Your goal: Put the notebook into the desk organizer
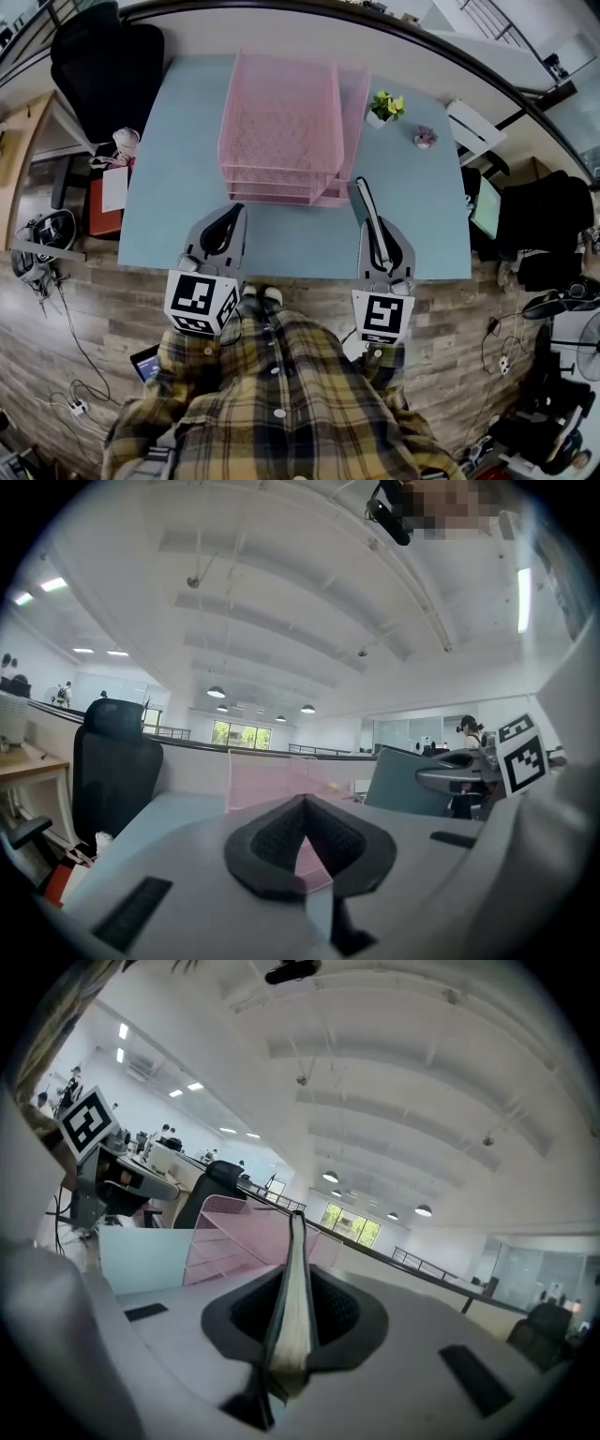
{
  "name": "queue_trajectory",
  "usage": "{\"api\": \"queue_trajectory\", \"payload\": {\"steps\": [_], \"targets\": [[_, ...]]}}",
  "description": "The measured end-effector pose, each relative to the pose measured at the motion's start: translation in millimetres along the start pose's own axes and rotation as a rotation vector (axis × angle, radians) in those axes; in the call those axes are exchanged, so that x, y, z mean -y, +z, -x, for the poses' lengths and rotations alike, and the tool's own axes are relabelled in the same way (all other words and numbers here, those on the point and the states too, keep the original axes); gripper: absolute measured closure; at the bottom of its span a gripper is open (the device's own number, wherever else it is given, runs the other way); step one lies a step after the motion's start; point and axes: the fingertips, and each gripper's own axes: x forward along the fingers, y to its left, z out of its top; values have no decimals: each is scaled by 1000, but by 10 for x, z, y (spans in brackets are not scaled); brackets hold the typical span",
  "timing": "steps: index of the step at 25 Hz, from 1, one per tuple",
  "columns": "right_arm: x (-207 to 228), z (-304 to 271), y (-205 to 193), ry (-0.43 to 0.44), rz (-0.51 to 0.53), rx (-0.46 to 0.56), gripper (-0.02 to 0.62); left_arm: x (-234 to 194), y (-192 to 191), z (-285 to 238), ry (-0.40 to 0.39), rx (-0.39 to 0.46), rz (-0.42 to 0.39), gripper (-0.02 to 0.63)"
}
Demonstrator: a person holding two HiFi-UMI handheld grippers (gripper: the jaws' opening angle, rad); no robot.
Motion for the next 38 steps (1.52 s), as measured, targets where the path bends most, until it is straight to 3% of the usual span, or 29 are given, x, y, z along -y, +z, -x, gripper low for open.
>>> {"api": "queue_trajectory", "payload": {"steps": [9,23,38], "targets": [[9,-153,382,-45,271,21,535,-48,22,47,-12,5,10,614],[-5,-529,1004,-107,510,169,535,-135,36,120,37,20,17,614],[-608,-1122,1461,7,744,447,535,-533,96,216,185,42,26,614]]}}
